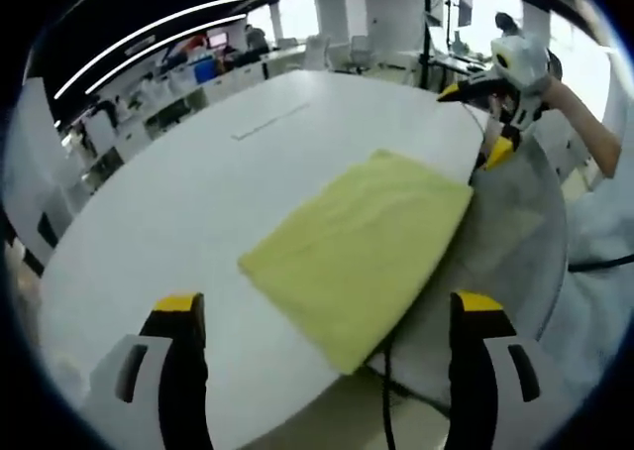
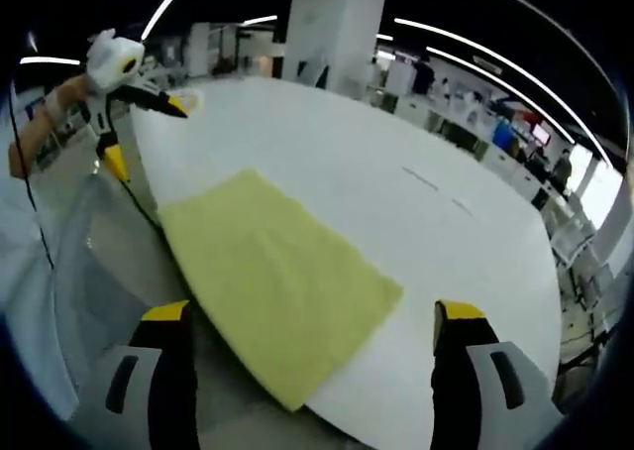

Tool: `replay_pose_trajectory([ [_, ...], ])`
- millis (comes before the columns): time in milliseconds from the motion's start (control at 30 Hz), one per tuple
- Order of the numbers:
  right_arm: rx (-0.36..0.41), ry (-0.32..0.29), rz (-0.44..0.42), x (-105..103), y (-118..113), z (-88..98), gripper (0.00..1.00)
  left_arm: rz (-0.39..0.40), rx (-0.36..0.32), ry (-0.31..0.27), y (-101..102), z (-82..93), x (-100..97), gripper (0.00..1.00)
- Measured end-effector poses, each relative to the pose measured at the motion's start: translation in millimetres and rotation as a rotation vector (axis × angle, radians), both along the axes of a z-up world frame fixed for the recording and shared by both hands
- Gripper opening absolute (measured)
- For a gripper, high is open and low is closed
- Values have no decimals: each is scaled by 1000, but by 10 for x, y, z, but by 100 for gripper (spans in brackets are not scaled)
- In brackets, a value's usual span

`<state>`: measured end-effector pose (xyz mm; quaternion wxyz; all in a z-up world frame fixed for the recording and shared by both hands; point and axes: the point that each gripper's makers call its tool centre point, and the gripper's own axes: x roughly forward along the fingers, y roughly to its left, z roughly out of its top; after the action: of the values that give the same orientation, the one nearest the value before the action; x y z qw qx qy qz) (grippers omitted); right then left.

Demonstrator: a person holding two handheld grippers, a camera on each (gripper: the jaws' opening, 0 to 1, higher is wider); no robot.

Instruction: Fold the garment on the visible template until the final outline fits inside the template.

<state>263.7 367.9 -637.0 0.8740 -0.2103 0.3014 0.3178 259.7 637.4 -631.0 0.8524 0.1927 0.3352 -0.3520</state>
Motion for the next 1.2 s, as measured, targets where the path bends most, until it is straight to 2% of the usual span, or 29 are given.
replay_pose_trajectory([
  [200,-2,-7,-11,-39,-11,26,100,-4,-1,17,-2,0,-66,100],
  [1200,0,10,2,-142,13,21,100,9,-4,13,-15,18,-158,100],
])
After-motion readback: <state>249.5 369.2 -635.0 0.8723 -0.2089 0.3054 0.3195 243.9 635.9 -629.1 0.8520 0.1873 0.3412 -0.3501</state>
